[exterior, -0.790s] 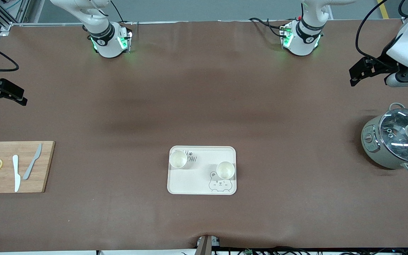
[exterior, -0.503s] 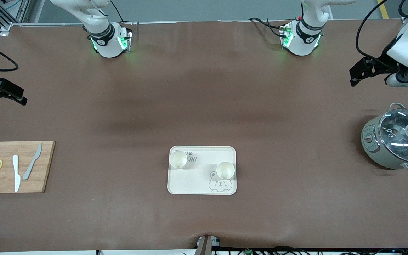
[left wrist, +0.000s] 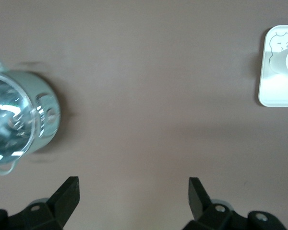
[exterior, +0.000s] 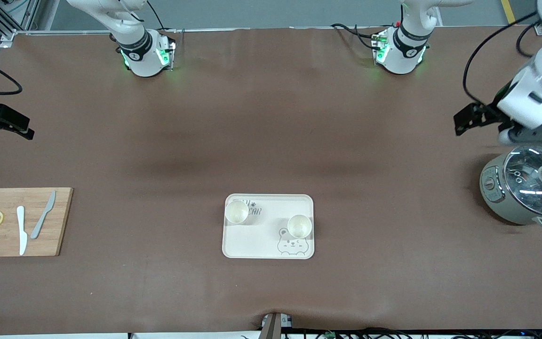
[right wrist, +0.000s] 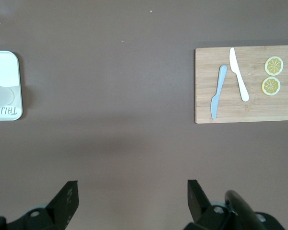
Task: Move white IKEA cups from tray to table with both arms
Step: 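Reach the left gripper toward the white cup on the tray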
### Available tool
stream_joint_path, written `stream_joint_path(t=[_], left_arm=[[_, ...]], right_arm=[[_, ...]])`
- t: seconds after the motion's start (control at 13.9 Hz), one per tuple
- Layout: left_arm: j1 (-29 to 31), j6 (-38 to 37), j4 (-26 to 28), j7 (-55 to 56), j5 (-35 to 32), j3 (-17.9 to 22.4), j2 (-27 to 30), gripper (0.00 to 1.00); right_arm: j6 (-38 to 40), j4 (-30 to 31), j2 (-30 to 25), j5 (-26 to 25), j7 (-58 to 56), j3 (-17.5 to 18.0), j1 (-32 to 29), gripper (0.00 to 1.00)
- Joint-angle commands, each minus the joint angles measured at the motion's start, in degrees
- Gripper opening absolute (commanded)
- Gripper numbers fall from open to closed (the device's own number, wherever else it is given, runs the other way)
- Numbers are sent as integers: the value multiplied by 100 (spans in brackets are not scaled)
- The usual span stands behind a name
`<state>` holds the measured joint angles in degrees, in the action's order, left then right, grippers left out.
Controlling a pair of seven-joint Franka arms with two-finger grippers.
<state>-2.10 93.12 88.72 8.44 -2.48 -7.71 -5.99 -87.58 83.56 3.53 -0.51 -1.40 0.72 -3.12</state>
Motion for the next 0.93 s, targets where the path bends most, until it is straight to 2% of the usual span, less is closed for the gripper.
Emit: stream_joint_path(t=[0.0, 0.22, 0.43, 0.72, 0.86], left_arm=[[-238, 416, -303, 175, -33, -81, -848, 100], [-475, 1145, -303, 536, -51, -81, -1447, 100], [-720, 2208, -312, 720, 28, -134, -2088, 100], [-1449, 3175, -899, 2009, -33, -73, -3011, 100], [-1670, 3676, -1041, 2661, -33, -73, -3372, 93]], right_arm=[[66, -51, 42, 112, -36, 42, -22, 100], [4, -59, 51, 60, -62, 60, 14, 100], [-40, -68, 183, 112, -45, 69, 49, 100], [-215, -51, 455, 130, -19, 69, 49, 100], [-224, -51, 508, 130, -19, 69, 23, 100]])
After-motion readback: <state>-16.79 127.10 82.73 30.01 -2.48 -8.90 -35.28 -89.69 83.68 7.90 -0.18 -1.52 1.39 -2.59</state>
